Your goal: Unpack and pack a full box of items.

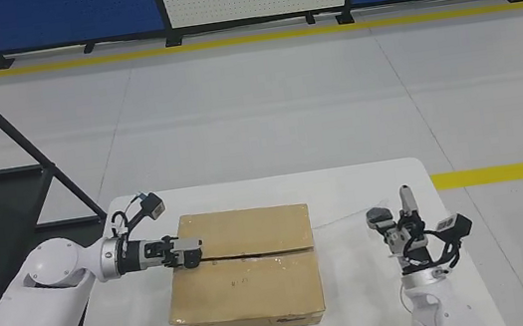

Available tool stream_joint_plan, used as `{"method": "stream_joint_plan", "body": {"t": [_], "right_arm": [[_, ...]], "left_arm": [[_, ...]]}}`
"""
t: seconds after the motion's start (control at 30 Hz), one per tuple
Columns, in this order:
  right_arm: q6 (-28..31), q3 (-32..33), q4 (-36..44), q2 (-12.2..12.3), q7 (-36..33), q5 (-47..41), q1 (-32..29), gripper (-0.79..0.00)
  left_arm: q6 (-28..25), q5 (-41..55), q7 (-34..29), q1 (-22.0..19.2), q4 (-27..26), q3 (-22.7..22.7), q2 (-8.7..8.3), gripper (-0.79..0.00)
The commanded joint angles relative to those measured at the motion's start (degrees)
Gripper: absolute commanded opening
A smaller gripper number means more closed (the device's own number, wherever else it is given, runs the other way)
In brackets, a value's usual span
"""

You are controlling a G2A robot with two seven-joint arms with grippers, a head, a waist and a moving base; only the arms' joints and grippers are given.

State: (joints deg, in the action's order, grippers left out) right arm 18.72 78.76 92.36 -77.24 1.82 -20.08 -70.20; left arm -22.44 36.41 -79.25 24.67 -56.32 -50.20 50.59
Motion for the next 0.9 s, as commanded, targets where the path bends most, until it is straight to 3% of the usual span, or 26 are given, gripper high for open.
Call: {"method": "stream_joint_plan", "body": {"t": [0.0,0.87], "right_arm": [[-0.9,0.5,1.4,0.0,0.1,0.6,-0.3,0.000],[-5.5,1.1,13.4,0.0,-1.9,10.0,-3.6,0.000]], "left_arm": [[0.1,-0.1,0.0,0.1,-0.1,-0.2,0.09,0.000],[1.7,-2.1,1.3,-0.5,0.8,-0.1,2.24,0.000]]}}
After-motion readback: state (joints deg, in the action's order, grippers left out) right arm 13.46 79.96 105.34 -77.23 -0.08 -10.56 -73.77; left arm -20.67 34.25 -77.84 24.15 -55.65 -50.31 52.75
